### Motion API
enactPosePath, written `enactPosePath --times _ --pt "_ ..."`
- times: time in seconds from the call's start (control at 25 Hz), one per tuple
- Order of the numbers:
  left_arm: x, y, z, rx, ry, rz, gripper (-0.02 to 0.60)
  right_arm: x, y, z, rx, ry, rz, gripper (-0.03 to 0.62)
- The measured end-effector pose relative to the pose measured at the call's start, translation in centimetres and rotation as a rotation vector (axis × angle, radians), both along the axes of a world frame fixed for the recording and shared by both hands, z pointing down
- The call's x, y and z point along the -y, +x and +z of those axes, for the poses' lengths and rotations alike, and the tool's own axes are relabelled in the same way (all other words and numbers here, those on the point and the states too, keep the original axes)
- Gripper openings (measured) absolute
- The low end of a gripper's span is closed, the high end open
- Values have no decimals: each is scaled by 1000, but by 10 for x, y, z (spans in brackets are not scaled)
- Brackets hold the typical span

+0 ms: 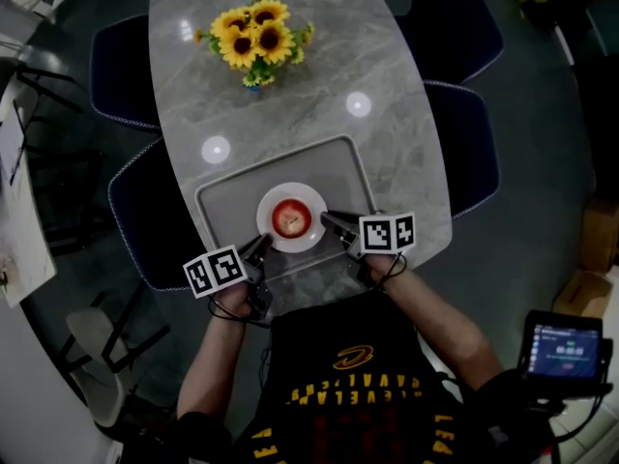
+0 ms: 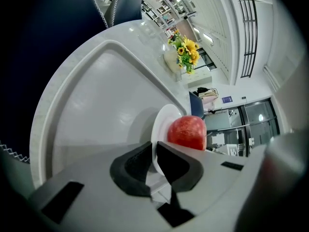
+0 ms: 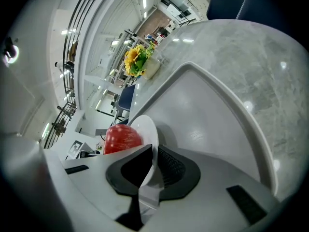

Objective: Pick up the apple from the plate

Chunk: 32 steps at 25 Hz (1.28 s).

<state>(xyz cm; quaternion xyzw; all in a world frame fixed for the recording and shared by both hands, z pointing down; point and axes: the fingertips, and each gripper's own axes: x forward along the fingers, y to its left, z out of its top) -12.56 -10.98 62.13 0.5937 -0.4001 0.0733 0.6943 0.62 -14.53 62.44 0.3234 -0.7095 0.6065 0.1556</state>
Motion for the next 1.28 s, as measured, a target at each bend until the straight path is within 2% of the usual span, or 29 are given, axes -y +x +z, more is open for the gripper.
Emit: enactPosePath --times 0.28,0.6,0.92,1.12,1.28 --pt "-5 15 -17 -3 22 24 35 -4 14 -16 10 26 20 43" --pt "-14 40 -39 13 50 28 35 -11 38 -37 14 58 -26 43" --pt "-20 81 -57 6 71 -17 35 -12 77 -57 38 81 -71 43" --pt "-16 123 -64 9 77 -35 35 -2 116 -65 47 99 -103 43" --pt "-18 129 -72 12 91 -30 35 -3 122 -72 48 109 -107 43"
